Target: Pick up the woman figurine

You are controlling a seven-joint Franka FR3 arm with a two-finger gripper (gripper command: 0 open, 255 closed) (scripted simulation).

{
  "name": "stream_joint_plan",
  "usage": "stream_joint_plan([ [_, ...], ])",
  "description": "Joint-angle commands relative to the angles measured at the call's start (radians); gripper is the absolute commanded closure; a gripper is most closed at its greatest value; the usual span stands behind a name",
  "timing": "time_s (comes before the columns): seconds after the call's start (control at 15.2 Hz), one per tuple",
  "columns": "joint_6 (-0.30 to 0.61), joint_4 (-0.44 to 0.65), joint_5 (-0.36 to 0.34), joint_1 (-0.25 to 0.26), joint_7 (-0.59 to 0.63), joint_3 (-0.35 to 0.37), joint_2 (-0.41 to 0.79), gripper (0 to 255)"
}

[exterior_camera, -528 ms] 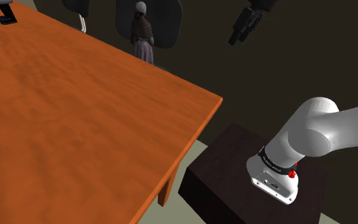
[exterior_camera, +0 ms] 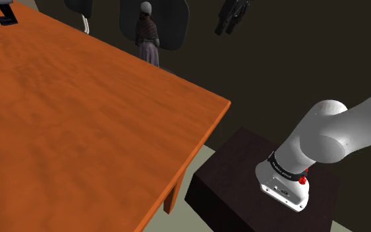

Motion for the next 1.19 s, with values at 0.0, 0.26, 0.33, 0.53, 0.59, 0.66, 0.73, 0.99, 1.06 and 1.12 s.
stream_joint_plan([
  [0.0, 0.006, 0.066, 0.023, 0.018, -0.009, 0.001, 0.075, 0],
  [0.26, 0.000, 0.220, 0.067, 0.047, -0.034, -0.003, 0.230, 0],
  [0.33, -0.005, 0.262, 0.078, 0.053, -0.040, -0.004, 0.270, 0],
  [0.53, -0.028, 0.398, 0.113, 0.070, -0.057, -0.005, 0.389, 0],
  [0.59, -0.039, 0.447, 0.124, 0.074, -0.061, -0.005, 0.429, 0],
  [0.66, -0.051, 0.498, 0.136, 0.078, -0.066, -0.004, 0.471, 0],
  [0.73, -0.064, 0.552, 0.148, 0.082, -0.069, -0.004, 0.513, 0],
  [0.99, -0.137, 0.799, 0.194, 0.090, -0.075, 0.004, 0.694, 0],
  [1.06, -0.161, 0.873, 0.205, 0.090, -0.074, 0.007, 0.744, 0],
  [1.12, -0.187, 0.953, 0.216, 0.090, -0.070, 0.011, 0.798, 0],
])
